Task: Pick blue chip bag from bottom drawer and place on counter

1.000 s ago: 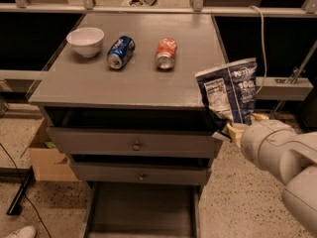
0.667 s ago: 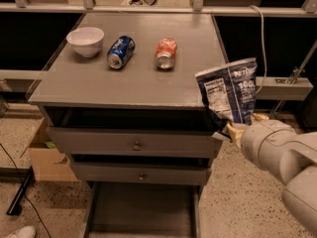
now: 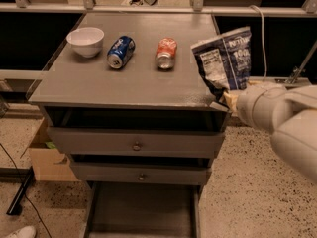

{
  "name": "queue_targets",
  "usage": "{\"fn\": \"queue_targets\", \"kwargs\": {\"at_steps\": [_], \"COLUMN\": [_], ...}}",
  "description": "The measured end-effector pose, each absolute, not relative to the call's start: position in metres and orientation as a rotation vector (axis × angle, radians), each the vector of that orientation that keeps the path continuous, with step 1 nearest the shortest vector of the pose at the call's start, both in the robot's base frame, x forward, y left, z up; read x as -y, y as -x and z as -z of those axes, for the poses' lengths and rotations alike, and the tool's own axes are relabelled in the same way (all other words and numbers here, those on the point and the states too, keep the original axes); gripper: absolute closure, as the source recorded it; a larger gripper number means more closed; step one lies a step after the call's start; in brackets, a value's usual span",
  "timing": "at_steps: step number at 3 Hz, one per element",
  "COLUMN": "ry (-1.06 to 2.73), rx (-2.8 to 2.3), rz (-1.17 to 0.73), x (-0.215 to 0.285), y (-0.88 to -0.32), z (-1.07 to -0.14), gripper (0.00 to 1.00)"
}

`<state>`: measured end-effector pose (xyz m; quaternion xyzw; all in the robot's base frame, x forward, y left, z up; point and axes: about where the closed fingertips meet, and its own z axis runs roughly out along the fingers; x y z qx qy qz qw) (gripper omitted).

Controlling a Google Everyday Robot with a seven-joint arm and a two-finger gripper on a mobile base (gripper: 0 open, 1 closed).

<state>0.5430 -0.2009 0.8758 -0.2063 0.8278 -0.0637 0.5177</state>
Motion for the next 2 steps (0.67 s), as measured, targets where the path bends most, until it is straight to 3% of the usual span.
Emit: {"fn": "queue_targets", "kwargs": {"at_steps": [1,2], "ry": [0.581,0.581], "rx": [-1.971,-1.971], "rz": [0.188,0.189], "x": [0.1934,0.1934], "y": [-0.5767,-0.5766], "z": [-0.9041,-0.9040], "gripper": [1.00,1.00]}}
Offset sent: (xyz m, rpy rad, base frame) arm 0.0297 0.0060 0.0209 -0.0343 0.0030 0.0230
